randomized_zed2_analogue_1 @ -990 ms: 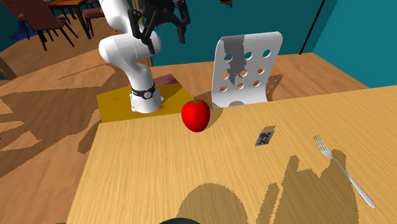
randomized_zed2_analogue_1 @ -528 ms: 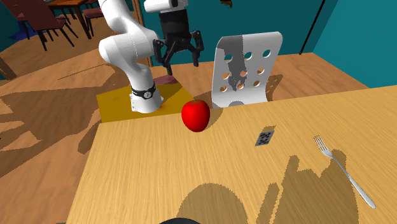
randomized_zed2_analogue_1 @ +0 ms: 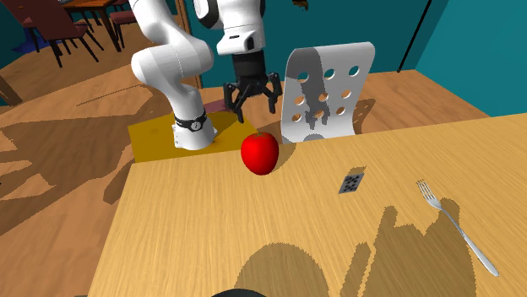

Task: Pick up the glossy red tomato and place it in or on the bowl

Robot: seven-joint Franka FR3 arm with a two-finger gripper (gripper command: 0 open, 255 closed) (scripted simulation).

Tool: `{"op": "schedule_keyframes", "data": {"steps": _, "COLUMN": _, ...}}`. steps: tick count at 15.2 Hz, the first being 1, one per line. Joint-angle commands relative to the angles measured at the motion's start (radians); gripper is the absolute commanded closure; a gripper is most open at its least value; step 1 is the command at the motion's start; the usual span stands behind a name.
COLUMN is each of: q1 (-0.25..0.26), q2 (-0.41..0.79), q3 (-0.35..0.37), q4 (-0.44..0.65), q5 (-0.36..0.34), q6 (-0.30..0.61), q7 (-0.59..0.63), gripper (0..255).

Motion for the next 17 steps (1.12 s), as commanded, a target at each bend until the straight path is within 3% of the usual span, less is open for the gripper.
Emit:
{"op": "schedule_keyframes", "data": {"steps": 1, "q1": -0.004, "q2": 0.027, "q3": 0.01, "q4": -0.014, "q5": 0.004, "q6": 0.044, "q7": 0.002, "gripper": 0}}
{"op": "schedule_keyframes", "data": {"steps": 5, "q1": -0.013, "q2": 0.092, "q3": 0.028, "q4": -0.041, "q5": 0.012, "q6": 0.136, "q7": 0.002, "gripper": 0}}
{"op": "schedule_keyframes", "data": {"steps": 13, "q1": -0.013, "q2": 0.092, "q3": 0.028, "q4": -0.041, "q5": 0.012, "q6": 0.136, "q7": 0.002, "gripper": 0}}
{"op": "schedule_keyframes", "data": {"steps": 14, "q1": -0.013, "q2": 0.092, "q3": 0.028, "q4": -0.041, "q5": 0.012, "q6": 0.136, "q7": 0.002, "gripper": 255}}
{"op": "schedule_keyframes", "data": {"steps": 17, "q1": -0.013, "q2": 0.092, "q3": 0.028, "q4": -0.041, "q5": 0.012, "q6": 0.136, "q7": 0.002, "gripper": 255}}
